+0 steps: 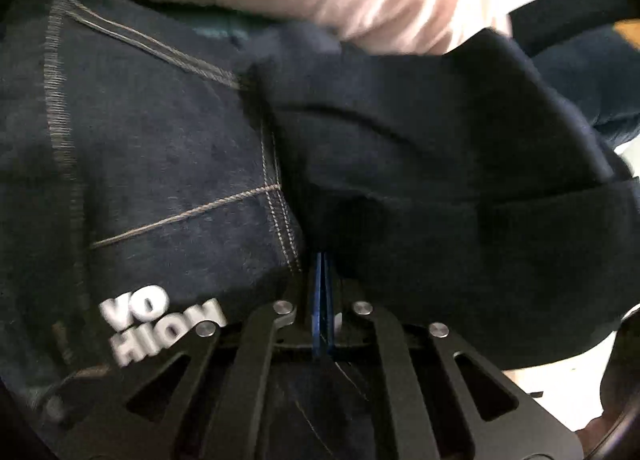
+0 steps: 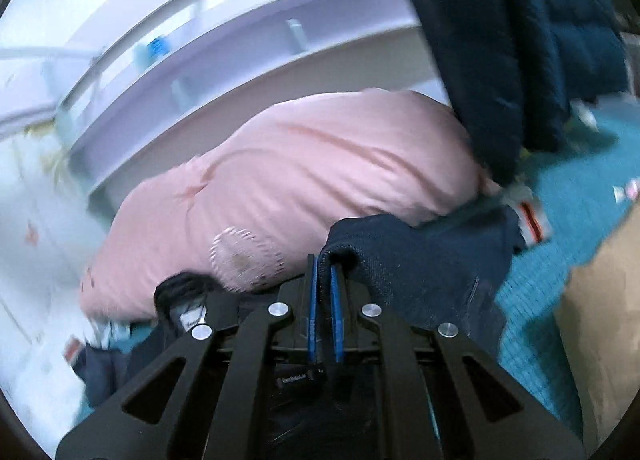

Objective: Fold large clothes

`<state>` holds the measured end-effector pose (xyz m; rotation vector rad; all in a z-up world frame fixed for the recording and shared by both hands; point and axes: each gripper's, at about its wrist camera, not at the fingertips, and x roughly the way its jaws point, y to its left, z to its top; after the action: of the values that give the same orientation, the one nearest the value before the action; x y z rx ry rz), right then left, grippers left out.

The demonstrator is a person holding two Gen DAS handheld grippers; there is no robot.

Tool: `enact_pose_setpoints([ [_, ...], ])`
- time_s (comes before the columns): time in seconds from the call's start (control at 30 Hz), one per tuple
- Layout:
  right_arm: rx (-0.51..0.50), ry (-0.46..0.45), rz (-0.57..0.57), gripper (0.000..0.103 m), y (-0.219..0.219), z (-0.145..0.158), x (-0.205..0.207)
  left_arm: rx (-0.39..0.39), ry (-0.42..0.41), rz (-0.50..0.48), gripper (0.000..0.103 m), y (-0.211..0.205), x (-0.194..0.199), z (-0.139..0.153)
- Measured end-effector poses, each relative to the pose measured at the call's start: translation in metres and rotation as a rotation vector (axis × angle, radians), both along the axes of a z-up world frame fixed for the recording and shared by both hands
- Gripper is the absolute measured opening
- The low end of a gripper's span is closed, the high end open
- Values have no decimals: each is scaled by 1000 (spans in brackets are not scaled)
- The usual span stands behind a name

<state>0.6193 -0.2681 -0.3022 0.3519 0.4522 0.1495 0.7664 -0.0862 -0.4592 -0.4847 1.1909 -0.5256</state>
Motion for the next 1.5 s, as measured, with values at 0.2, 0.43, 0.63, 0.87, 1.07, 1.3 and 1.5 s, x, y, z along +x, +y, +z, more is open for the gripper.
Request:
enact_pose_setpoints([
  [0.2, -187, -10, 256, 6, 97, 1, -2, 36, -107, 190, 3, 116, -46, 58],
  [0.43, -424, 194, 515, 9, 201, -71, -3, 123, -64, 347, 3, 240, -89, 58],
  [0.63, -157, 376, 520, 33, 187, -97, -2, 85, 0, 388, 4, 255, -112, 34],
  [0.87, 255, 450, 327, 49, 125, -97, -19, 73, 1, 365, 10, 248, -131, 27],
  [1.07, 405, 474, 121, 51, 88, -97, -30, 71, -4, 343, 20, 234, -144, 31],
  [1.3, 495, 567, -90, 52, 60, -122, -27, 190, -22, 310, 28, 219, -144, 26],
  [1.5, 570, 569, -92, 35, 61, -133, -16, 279, -60, 285, 45, 207, -147, 37],
])
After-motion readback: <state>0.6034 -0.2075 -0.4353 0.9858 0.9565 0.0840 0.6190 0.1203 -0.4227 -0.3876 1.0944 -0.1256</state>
